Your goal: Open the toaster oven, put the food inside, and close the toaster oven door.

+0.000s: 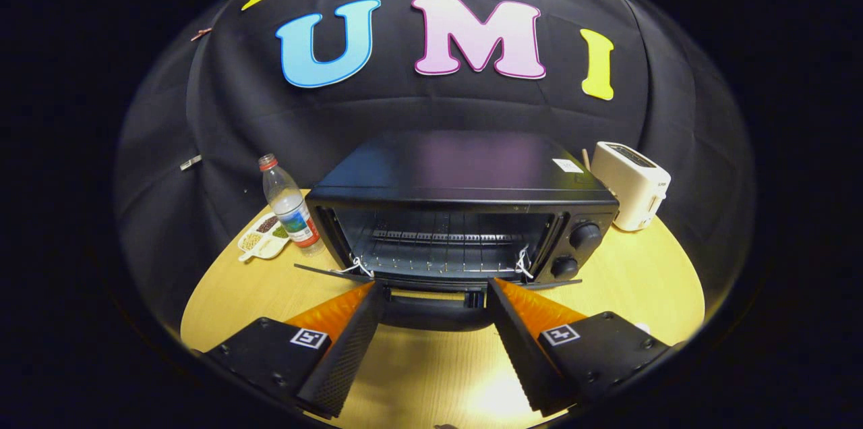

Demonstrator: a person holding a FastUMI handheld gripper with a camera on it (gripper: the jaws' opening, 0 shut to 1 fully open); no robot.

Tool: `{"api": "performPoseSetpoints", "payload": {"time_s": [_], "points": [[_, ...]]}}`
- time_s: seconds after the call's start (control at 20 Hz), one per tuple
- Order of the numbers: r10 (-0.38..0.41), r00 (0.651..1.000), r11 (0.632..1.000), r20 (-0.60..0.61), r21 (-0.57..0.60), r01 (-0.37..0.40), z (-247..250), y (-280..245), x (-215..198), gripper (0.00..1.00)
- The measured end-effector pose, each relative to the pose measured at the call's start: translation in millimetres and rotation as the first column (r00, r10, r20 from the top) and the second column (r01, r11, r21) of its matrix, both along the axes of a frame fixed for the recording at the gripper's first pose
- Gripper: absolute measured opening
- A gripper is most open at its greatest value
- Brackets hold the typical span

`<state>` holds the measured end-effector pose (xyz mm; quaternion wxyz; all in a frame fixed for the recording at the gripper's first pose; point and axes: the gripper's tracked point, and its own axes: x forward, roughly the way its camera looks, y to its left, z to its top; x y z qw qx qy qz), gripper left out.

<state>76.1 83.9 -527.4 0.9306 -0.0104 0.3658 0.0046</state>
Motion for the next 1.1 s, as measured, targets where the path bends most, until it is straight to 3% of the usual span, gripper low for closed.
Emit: {"api": "performPoseSetpoints", "payload": {"time_s": [0.4,0.8,1.1], "points": [[0.005,0.997,1.000,-0.077,-0.006,-0.006,-16,1,-27,0.98],[-0.024,0.969,1.000,-0.246,0.014,0.028,-54,-7,-68,0.98],[-0.003,0.971,0.998,-0.238,0.065,0.019,-37,-19,-76,0.98]]}}
